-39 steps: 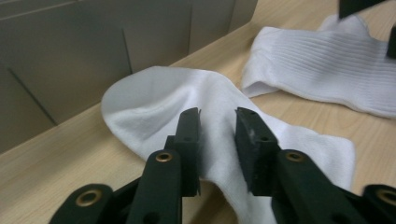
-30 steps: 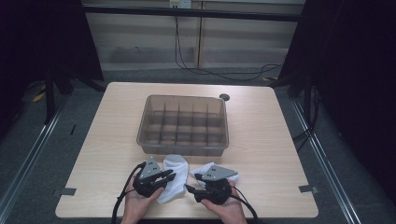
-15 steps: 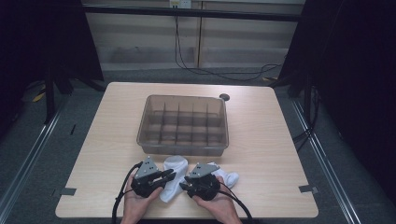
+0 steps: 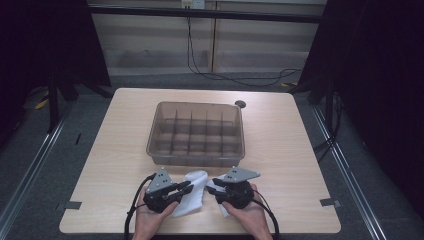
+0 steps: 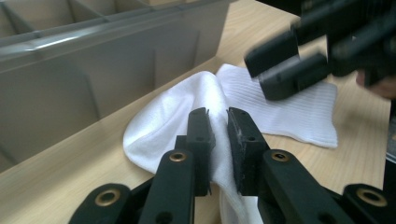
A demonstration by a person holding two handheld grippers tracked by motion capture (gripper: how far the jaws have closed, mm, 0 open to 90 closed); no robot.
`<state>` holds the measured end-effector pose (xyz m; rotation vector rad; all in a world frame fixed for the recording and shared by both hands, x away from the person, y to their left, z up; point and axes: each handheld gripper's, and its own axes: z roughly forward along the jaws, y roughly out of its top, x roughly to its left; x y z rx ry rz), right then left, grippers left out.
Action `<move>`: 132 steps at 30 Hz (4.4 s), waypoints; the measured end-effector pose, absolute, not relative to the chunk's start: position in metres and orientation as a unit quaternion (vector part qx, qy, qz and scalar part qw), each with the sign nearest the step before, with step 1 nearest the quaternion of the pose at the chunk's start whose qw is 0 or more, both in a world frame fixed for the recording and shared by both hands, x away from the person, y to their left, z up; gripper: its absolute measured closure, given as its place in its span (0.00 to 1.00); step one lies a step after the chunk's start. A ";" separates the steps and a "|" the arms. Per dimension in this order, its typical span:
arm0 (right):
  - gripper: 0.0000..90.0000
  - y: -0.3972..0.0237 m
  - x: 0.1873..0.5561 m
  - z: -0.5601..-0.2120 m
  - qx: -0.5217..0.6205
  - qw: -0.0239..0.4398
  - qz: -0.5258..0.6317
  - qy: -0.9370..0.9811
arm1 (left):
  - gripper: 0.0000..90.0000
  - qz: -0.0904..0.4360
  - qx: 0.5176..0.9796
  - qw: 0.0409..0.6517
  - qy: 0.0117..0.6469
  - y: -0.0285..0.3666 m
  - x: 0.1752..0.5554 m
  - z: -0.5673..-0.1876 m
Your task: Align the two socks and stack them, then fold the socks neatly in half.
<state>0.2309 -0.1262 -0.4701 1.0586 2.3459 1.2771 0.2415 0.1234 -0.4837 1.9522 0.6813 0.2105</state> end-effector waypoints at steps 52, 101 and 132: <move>0.98 -0.158 0.254 -0.426 0.369 0.159 0.472 0.785 | 0.47 0.088 0.845 0.440 0.291 0.097 0.247 -0.501; 0.86 -0.183 0.243 -0.499 0.437 0.127 0.366 0.812 | 0.65 0.148 0.840 0.391 0.347 0.142 0.264 -0.504; 0.75 -0.128 0.257 -0.478 0.388 0.129 0.389 0.825 | 0.70 0.124 0.840 0.390 0.355 0.140 0.268 -0.502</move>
